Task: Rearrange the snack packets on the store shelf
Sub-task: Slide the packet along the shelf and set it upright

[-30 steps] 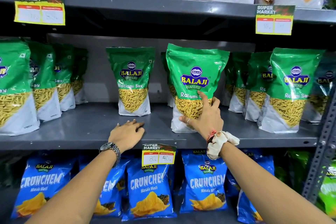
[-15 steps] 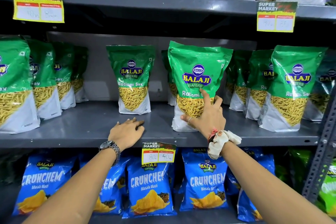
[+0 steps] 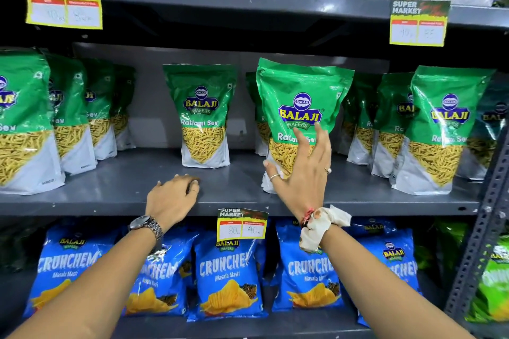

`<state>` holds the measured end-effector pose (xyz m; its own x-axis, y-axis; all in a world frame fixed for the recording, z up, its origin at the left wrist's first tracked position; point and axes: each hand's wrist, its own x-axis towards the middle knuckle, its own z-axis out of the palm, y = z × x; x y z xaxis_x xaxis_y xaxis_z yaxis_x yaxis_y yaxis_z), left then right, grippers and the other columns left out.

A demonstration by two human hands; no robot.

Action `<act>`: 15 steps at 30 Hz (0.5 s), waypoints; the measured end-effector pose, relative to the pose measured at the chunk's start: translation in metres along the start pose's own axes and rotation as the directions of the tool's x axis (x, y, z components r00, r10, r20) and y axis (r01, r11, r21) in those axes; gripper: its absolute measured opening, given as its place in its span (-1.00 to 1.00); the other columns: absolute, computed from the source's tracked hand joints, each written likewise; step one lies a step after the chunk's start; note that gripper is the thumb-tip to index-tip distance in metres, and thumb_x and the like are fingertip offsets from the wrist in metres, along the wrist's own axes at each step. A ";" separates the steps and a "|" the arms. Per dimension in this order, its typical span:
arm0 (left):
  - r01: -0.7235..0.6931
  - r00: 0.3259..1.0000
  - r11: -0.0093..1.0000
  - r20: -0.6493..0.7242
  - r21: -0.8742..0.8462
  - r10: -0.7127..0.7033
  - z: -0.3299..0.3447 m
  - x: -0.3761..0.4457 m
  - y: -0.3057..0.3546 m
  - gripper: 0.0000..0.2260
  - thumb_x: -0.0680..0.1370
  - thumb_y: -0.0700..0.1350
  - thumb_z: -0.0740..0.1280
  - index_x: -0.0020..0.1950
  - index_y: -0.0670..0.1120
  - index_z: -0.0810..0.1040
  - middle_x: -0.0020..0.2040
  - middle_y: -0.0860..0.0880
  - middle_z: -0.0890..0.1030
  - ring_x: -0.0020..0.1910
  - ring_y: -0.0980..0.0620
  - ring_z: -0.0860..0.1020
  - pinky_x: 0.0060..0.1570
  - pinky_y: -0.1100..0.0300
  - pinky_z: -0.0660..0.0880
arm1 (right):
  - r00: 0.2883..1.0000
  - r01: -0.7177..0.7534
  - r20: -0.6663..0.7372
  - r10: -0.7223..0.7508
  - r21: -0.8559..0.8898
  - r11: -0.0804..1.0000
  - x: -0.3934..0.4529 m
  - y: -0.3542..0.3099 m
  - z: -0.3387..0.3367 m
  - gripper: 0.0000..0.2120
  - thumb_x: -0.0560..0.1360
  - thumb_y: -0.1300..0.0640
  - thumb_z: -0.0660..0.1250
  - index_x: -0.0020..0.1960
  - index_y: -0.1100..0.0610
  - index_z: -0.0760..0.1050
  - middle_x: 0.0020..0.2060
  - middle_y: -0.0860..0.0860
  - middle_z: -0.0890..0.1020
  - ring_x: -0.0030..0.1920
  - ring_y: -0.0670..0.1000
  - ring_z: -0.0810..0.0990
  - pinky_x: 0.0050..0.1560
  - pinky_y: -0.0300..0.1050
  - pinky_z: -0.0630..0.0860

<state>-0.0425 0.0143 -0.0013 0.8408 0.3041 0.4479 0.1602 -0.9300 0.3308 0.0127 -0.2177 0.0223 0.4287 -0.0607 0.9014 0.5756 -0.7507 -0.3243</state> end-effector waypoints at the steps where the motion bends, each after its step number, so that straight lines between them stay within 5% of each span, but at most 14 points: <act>1: 0.008 1.000 1.000 -0.009 0.012 -0.008 -0.004 -0.002 -0.006 -0.67 0.62 0.00 0.06 0.26 0.04 0.53 0.25 -0.10 0.60 0.19 -0.23 0.54 0.29 -0.09 0.38 | 0.998 0.047 -0.031 -0.047 0.020 0.999 -0.001 -0.008 0.002 -0.37 0.40 -0.15 0.33 0.37 0.12 0.31 0.46 0.23 0.21 0.48 0.26 0.14 0.44 0.24 0.16; 8: 0.069 0.998 0.997 -0.002 0.032 -0.069 -0.026 0.004 -0.070 -0.70 0.61 0.01 0.09 0.26 0.02 0.51 0.24 -0.14 0.60 0.19 -0.23 0.55 0.25 -0.11 0.41 | 0.985 0.170 0.004 -0.173 0.184 0.968 -0.005 -0.061 0.043 -0.53 0.39 0.07 0.36 0.27 0.14 0.41 0.39 0.12 0.38 0.46 0.15 0.23 0.45 -0.01 0.21; 15: 0.015 0.995 0.999 0.096 0.042 -0.019 -0.037 0.024 -0.112 -0.67 0.62 0.05 0.06 0.28 0.03 0.48 0.34 -0.06 0.53 0.29 -0.16 0.50 0.29 -0.06 0.37 | 0.976 0.069 0.191 -0.102 0.168 0.983 0.014 -0.098 0.113 -0.44 0.40 0.02 0.33 0.31 0.24 0.35 0.34 0.18 0.40 0.39 0.17 0.32 0.36 0.06 0.35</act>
<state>-0.0593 0.1336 0.0033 0.8831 0.3008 0.3601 0.1945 -0.9331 0.3023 0.0409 -0.0711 0.0339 0.4931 0.1426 0.8582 0.7126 -0.6321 -0.3044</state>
